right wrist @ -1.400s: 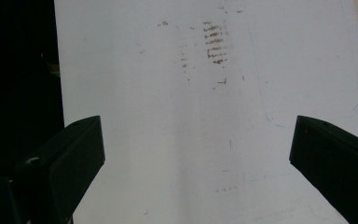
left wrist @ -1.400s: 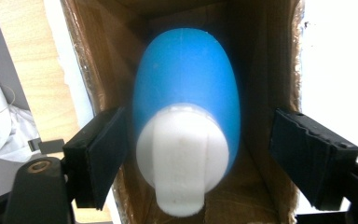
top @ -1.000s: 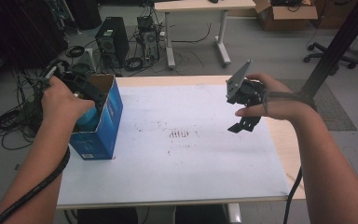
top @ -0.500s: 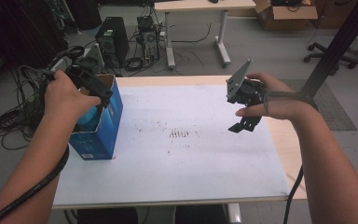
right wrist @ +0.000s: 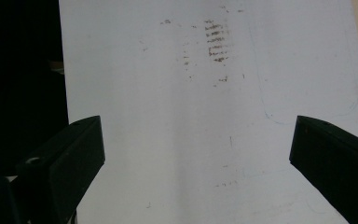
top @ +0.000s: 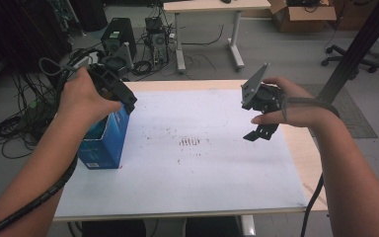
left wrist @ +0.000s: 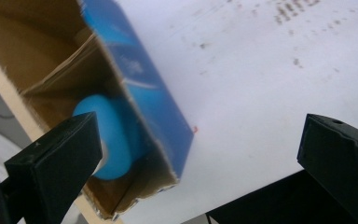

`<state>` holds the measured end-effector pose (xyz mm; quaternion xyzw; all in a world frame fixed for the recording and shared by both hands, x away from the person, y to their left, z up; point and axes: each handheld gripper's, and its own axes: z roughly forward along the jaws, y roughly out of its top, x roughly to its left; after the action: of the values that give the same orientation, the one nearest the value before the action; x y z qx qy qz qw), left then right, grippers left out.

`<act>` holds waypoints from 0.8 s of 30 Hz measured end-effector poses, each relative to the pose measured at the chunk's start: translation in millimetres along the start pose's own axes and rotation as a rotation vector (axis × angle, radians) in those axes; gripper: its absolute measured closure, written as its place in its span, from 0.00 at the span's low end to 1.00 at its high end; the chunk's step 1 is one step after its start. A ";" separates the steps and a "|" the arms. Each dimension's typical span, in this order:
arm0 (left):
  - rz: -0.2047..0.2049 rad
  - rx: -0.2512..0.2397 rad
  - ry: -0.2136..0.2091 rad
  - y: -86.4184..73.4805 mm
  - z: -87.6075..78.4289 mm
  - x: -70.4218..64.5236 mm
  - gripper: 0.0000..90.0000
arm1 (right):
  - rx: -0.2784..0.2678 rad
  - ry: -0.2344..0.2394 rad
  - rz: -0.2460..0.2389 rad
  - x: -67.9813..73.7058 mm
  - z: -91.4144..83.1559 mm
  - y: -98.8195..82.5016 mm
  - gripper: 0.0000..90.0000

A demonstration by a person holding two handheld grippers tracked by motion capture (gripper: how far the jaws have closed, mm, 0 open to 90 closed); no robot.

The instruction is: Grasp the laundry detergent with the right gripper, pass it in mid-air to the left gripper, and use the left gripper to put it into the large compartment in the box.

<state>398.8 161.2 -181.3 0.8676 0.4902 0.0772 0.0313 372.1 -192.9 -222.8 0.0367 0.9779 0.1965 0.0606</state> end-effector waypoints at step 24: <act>0.569 0.024 -0.198 19.8 -7.8 -79.6 0.00 | 0.055 0.023 -0.066 18.8 -2.6 11.0 0.03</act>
<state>373.9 82.7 -179.2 0.9737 0.2229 -0.0078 0.0459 353.7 -182.0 -218.1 0.0039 0.9843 0.1676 0.0545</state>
